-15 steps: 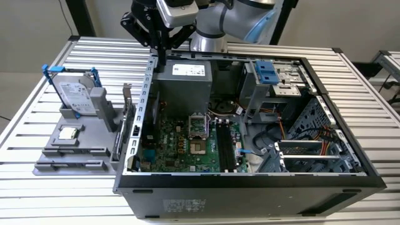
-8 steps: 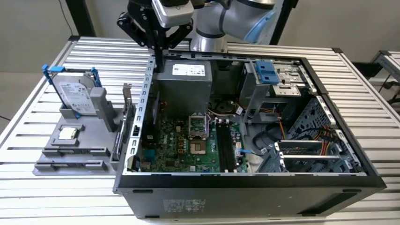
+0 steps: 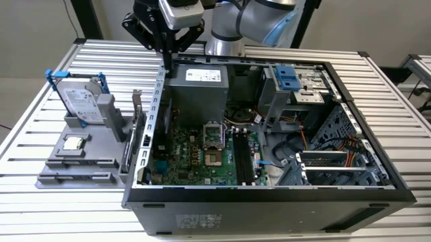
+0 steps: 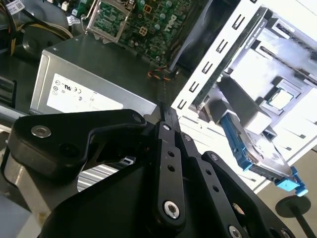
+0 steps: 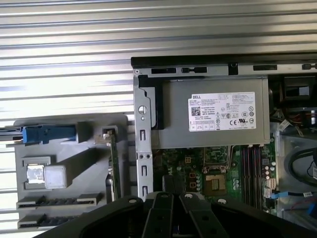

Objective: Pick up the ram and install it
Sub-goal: 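Reach for the ram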

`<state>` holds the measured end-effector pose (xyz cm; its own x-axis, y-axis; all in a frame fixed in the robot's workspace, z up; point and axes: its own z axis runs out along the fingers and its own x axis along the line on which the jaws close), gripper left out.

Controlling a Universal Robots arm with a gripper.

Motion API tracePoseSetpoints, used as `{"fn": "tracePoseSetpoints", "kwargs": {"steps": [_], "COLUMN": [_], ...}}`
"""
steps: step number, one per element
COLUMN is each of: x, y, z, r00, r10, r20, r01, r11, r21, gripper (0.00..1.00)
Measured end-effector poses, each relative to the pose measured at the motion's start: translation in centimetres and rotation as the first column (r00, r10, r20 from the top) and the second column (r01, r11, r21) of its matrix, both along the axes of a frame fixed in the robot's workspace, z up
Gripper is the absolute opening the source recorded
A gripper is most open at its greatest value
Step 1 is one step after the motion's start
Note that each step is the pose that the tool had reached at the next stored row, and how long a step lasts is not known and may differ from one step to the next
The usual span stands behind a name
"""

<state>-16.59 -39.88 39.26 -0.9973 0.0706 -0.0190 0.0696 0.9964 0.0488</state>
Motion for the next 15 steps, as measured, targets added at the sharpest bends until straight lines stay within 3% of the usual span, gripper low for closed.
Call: {"fn": "tracePoseSetpoints", "kwargs": {"steps": [15], "x": [-1.07], "y": [0.0], "z": [0.0], "r00": [1.0], "r10": [0.0], "r20": [0.0], "r01": [0.0], "r11": [1.0], "r21": [0.0], "gripper": [0.0]}}
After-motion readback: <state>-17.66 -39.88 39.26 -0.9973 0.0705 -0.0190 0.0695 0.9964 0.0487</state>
